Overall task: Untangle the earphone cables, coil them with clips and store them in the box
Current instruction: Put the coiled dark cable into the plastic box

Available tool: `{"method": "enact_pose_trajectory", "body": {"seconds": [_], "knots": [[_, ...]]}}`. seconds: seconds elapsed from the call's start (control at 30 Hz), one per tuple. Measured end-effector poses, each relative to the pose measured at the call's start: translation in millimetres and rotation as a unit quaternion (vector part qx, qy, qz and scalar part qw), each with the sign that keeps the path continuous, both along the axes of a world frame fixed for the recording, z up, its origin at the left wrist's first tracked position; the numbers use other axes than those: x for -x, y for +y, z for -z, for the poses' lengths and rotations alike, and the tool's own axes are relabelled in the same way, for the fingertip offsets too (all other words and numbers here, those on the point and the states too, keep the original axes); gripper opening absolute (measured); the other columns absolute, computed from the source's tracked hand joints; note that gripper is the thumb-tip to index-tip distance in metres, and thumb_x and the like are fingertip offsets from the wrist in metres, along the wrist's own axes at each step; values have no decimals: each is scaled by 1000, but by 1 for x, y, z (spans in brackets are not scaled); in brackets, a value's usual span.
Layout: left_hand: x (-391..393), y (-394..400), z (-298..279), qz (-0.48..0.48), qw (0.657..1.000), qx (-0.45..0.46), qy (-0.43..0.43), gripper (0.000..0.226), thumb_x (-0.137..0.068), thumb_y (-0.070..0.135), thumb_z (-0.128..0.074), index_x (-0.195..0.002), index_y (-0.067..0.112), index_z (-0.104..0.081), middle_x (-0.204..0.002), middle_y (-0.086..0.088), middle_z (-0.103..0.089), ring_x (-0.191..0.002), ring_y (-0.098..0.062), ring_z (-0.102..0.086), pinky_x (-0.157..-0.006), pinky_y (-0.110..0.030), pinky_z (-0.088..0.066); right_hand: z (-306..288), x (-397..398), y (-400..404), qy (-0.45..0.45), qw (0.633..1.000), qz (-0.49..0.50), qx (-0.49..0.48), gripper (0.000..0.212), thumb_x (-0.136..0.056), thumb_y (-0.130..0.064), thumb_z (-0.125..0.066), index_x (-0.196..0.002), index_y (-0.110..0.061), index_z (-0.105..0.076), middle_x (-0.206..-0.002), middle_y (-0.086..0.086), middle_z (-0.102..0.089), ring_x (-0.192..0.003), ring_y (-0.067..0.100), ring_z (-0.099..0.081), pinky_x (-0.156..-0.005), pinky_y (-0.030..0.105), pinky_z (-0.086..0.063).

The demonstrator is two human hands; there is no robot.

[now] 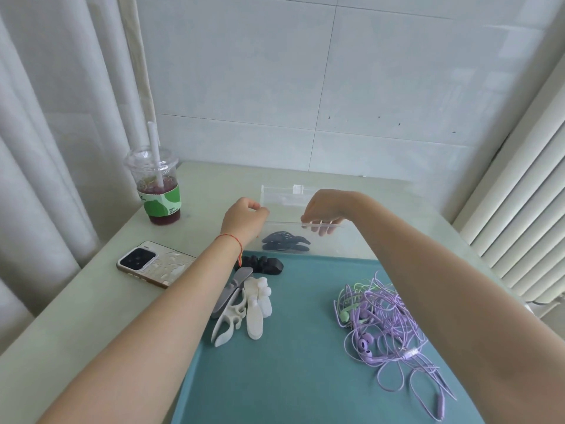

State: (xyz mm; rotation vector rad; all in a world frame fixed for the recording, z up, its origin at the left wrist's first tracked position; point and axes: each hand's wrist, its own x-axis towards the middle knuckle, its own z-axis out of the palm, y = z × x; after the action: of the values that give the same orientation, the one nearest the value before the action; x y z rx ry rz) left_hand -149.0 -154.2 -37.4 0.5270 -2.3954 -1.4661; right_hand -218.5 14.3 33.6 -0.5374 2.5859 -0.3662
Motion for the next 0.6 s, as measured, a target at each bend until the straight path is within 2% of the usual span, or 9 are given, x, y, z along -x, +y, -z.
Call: {"method": "enact_pose_trajectory", "body": {"seconds": [0.1,0.2,0.23,0.33,0.37,0.43,0.5,0.57,0.6], "knots": [[-3,4,-4,-5,1000,4,-8,31,-86,32,-56,-114,17,-55,-92,-2,-62,-83,-23,-59,-74,-30,-46,-3,-6,5,68,997,1,22,22,-89,-23,-56,-94,-9,-72,-94,6,-73,-85,22,-69,-79,30,-56],[-10,9,-12,-8,1000,9,-10,38,-85,35,-56,-120,18,-54,-106,-5,-64,-93,-27,-63,-81,-34,-48,-1,-16,8,183,981,6,58,23,-89,-21,-52,-96,-11,-71,-106,6,-68,-101,26,-62,-87,35,-52],[-15,11,-16,-8,1000,12,-8,39,-85,34,-56,-121,18,-53,-107,-5,-64,-91,-27,-63,-81,-34,-49,-1,-26,9,234,967,14,104,24,-89,-19,-48,-99,-14,-70,-108,5,-66,-101,26,-61,-87,36,-51],[-28,15,-28,-18,999,35,9,38,-87,33,-53,-122,18,-52,-108,-3,-62,-84,-24,-60,-75,-31,-44,2,-64,6,375,890,20,257,24,-87,-9,-45,-95,-15,-68,-97,3,-60,-89,24,-57,-78,34,-48],[-35,15,-30,-23,999,45,15,36,-88,32,-53,-120,18,-53,-108,-1,-60,-87,-22,-58,-75,-30,-41,4,-78,4,370,890,10,267,25,-87,-7,-45,-93,-14,-67,-93,2,-60,-84,23,-55,-74,32,-46],[-52,16,-34,-24,997,72,20,26,-88,28,-53,-111,16,-58,-103,1,-58,-91,-20,-54,-76,-28,-38,13,-100,-5,286,933,-27,216,26,-87,-8,-45,-95,-16,-68,-91,-2,-62,-80,21,-56,-69,28,-44],[-69,16,-31,-9,993,118,11,18,-86,23,-53,-94,12,-63,-92,-2,-62,-86,-21,-55,-72,-30,-42,31,-110,-13,208,970,-78,103,27,-87,-12,-46,-100,-16,-69,-107,-1,-67,-94,23,-60,-80,30,-50],[-87,16,-26,17,982,187,-26,15,-82,20,-53,-82,10,-65,-84,-6,-65,-79,-25,-55,-71,-35,-48,46,-118,-15,194,974,-110,30,28,-90,-13,-46,-110,-13,-67,-129,-1,-60,-116,24,-54,-94,32,-45],[-95,15,-24,35,973,221,-48,14,-80,19,-53,-79,12,-65,-84,-6,-66,-79,-25,-57,-72,-36,-50,49,-122,-14,199,973,-120,18,29,-93,-14,-45,-114,-13,-65,-135,-2,-55,-122,22,-50,-96,30,-43]]}}
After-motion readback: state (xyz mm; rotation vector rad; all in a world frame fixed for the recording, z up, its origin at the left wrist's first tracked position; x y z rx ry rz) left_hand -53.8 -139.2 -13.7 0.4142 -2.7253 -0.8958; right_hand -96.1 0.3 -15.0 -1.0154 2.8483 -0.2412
